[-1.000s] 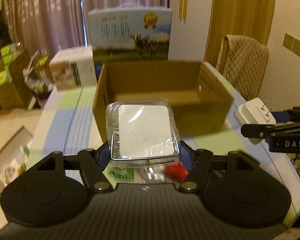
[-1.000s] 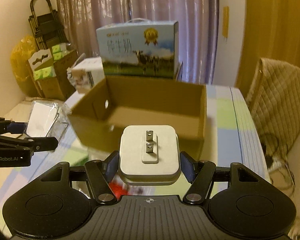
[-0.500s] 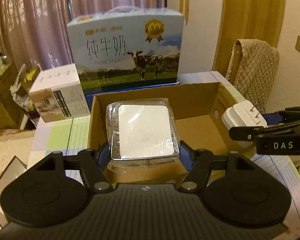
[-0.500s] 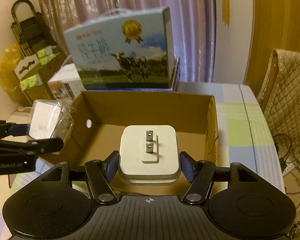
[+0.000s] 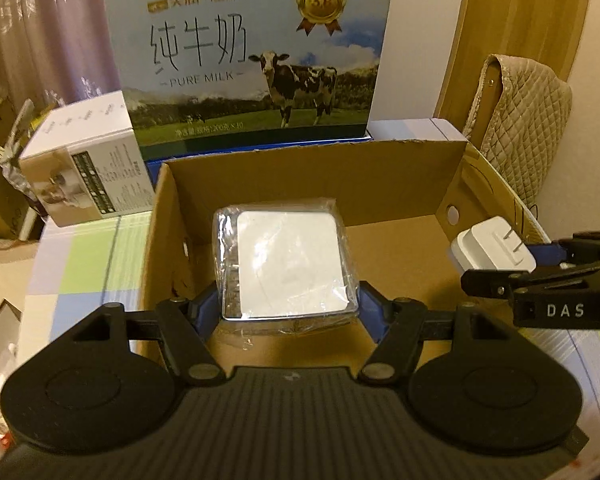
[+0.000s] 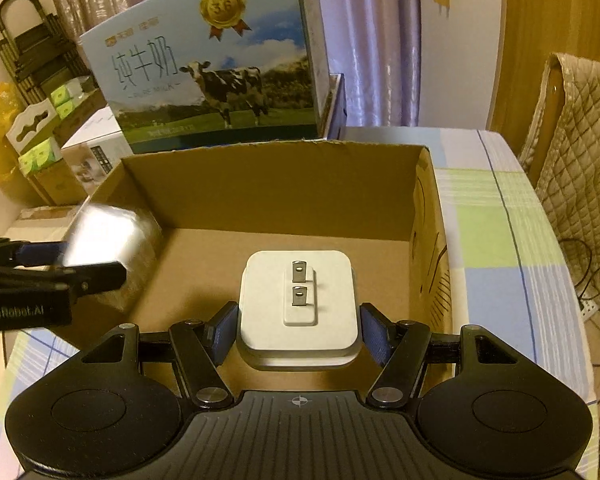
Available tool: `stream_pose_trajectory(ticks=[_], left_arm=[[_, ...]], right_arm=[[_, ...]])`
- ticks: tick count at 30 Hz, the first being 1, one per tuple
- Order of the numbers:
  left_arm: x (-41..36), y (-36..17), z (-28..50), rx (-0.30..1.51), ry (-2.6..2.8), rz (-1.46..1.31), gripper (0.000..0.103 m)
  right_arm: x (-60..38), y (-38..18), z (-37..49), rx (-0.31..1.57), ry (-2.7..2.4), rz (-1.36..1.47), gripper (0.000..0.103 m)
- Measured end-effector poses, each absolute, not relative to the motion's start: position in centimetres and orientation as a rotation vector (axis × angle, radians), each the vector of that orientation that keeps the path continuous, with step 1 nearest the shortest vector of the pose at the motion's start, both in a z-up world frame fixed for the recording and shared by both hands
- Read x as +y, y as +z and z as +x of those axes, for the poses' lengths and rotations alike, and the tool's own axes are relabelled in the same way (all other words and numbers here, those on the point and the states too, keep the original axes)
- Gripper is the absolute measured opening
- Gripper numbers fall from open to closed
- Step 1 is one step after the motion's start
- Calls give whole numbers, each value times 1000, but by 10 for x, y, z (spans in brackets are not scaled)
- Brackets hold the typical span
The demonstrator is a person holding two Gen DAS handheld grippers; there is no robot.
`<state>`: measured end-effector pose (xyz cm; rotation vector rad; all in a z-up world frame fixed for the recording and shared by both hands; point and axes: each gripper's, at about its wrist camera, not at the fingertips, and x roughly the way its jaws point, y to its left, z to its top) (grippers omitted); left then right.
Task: Organize objects
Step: 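Carry both items into cardboard box and open left tool to drop pad, then open right tool to drop white plug into the cardboard box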
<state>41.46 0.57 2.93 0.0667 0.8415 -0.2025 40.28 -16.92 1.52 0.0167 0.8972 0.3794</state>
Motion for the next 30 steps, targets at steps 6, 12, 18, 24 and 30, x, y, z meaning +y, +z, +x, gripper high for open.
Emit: stream_pose_trajectory(ticks=[6, 12, 18, 24, 30], left_arm=[[15, 34, 417, 808, -161, 27, 76], [23, 40, 410, 795, -160, 17, 76], [32, 46, 402, 782, -150, 10, 76], [37, 50, 388, 776, -152, -3, 81], [41, 57, 361, 765, -149, -21, 81]], right_arm=[[-171, 11, 405, 901, 379, 7, 61], [-168, 11, 405, 894, 375, 14, 62], [-170, 17, 407, 846, 401, 73, 67], [-176, 31, 395, 809, 382, 83, 71], [-186, 48, 365, 776, 384, 61, 71]])
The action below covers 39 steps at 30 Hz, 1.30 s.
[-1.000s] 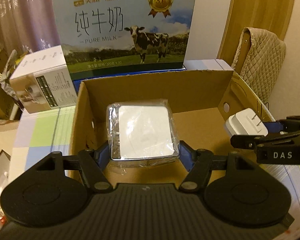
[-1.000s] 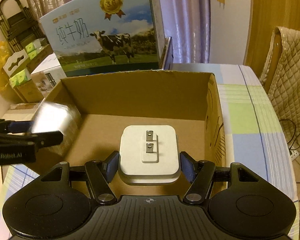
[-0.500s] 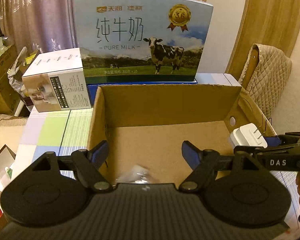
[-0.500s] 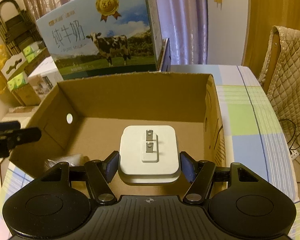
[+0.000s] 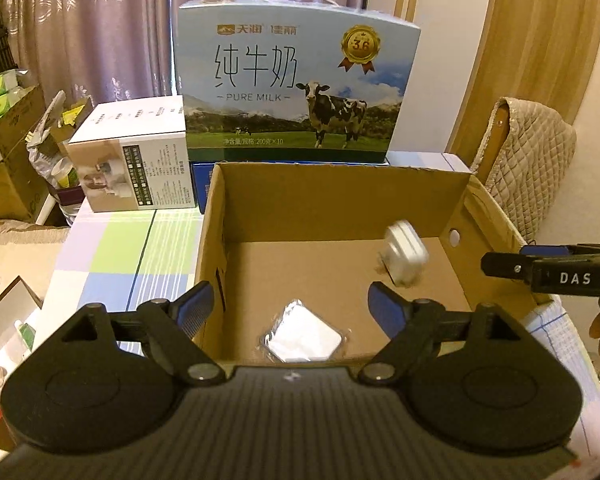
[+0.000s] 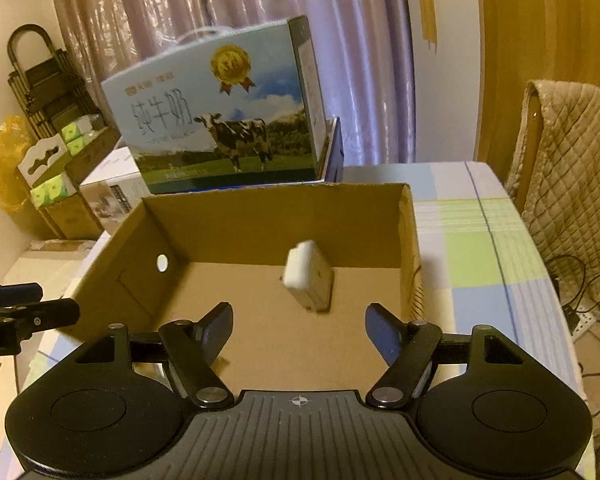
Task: Organize objects
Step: 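Open right tool to drop white plug into the cardboard box, then withdraw both tools from the box back over the table items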
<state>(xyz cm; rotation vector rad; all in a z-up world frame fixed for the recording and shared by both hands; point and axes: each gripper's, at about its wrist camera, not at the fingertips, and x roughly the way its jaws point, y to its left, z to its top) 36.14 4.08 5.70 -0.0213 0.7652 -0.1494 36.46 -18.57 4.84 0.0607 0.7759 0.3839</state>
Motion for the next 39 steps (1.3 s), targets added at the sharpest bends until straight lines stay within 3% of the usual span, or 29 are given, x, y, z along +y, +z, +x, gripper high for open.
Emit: stream_pose_trajectory(ticks=[17, 29, 39], left_arm=[[38, 104, 214, 703, -115, -70, 88], [39, 91, 105, 699, -45, -103, 95], [51, 60, 57, 777, 11, -88, 102]], right_arm=[[-219, 99, 188, 699, 396, 95, 71], [-243, 68, 58, 751, 326, 142, 71], [-226, 40, 18, 799, 349, 113, 71]])
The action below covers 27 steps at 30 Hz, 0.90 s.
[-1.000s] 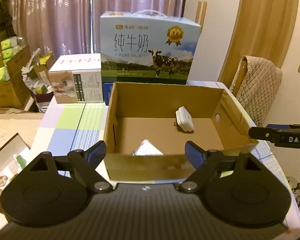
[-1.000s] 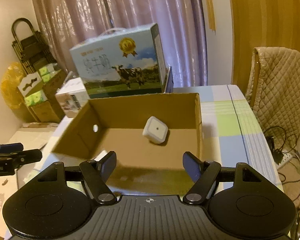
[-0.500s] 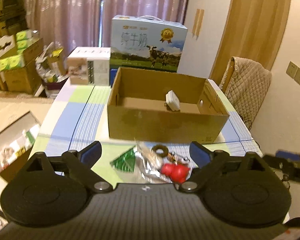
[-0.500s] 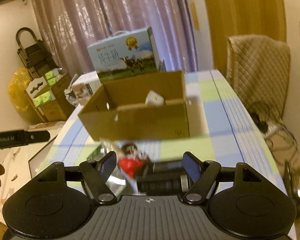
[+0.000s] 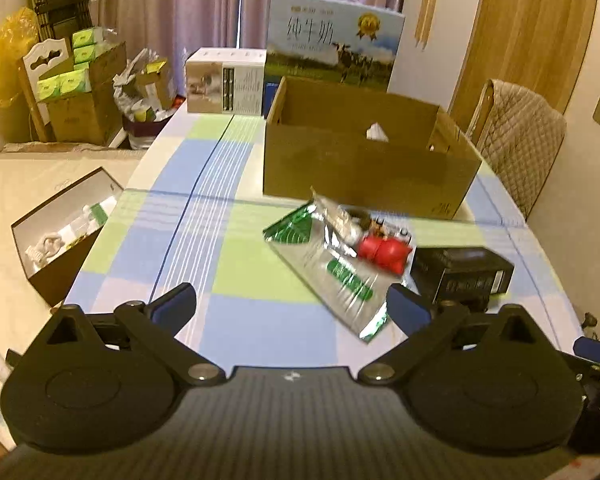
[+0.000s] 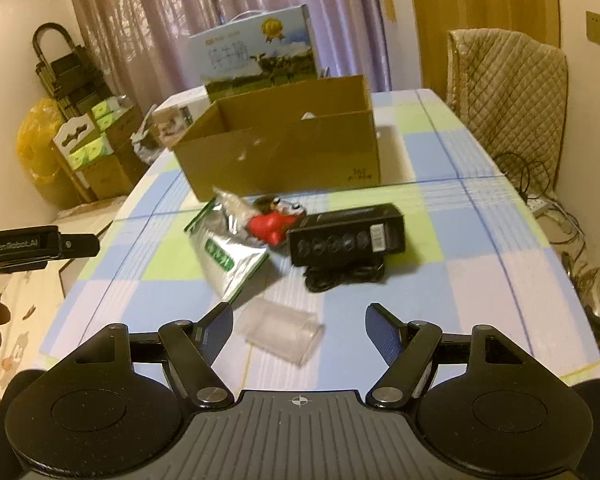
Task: Organize objects
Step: 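Withdraw both tools from the box back over the table items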
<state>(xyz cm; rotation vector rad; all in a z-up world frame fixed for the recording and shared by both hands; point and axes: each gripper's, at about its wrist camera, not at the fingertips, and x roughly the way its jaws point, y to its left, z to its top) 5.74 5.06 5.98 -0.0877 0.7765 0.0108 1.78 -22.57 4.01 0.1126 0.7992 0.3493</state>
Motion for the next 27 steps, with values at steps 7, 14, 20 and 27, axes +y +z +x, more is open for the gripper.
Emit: stream_pose_trajectory(ticks=[7, 14, 20, 27], left_arm=[[52, 54, 50, 783, 25, -75, 102], [53, 50, 55, 794, 23, -80, 102], [53, 40, 60, 812, 21, -74, 102], [38, 20, 67, 844, -41, -46, 102]], right_arm=[[-217, 31, 16, 808, 364, 103, 71], [-215, 18, 20, 835, 354, 108, 71], [-217, 8, 25, 856, 346, 105, 71], [-235, 1, 38, 854, 301, 117, 71]])
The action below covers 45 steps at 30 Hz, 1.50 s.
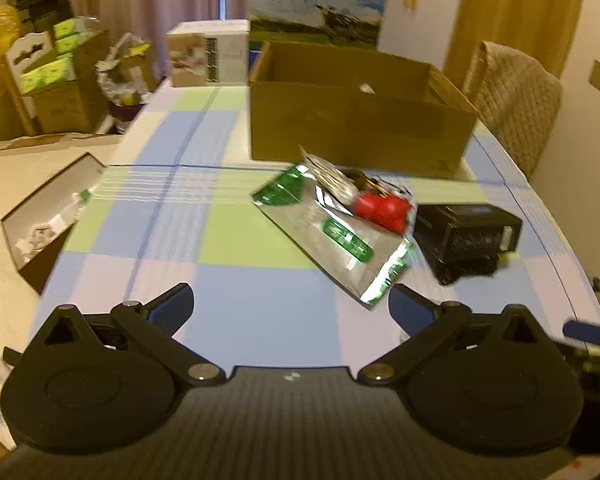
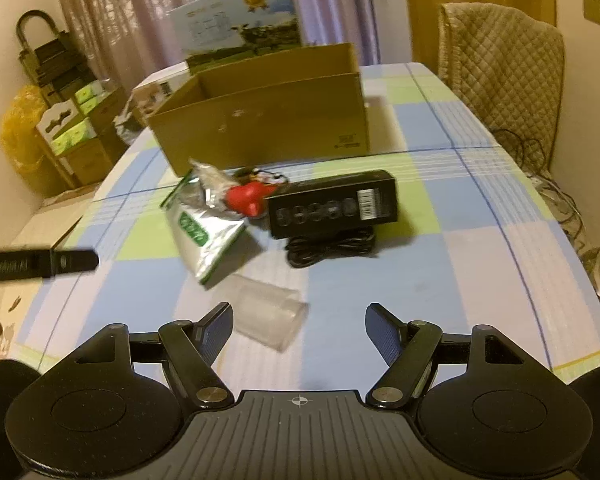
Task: Organize objects
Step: 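Withdraw both tools from the box back over the table items, then grasp clear plastic cup with left tool while right tool approaches black box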
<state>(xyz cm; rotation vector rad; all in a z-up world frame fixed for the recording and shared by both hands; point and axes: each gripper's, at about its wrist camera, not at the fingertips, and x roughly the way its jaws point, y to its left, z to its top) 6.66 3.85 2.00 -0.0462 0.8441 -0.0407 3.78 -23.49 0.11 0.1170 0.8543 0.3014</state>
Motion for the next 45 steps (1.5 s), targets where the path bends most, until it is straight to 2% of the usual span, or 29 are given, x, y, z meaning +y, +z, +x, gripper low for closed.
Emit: stream_pose_trajectory(ticks=[30, 32, 34, 38, 42, 45], left_arm=[[-75, -76, 106, 930, -400, 67, 101], [-76, -80, 110, 937, -401, 64, 99], [-76, -83, 113, 943, -409, 56, 92], [-77, -86, 118, 961, -418, 64, 88], [-77, -88, 121, 988, -423, 67, 69], [-74, -85, 119, 987, -411, 64, 68]], right_arm=[[-297, -22, 87, 858, 183, 181, 71], [-298, -24, 90, 863, 184, 183, 71], [-297, -26, 92, 868, 188, 185, 71], [-295, -29, 99, 877, 199, 185, 71], [-290, -30, 105, 875, 212, 173, 71], [-286, -28, 111, 869, 227, 159, 71]])
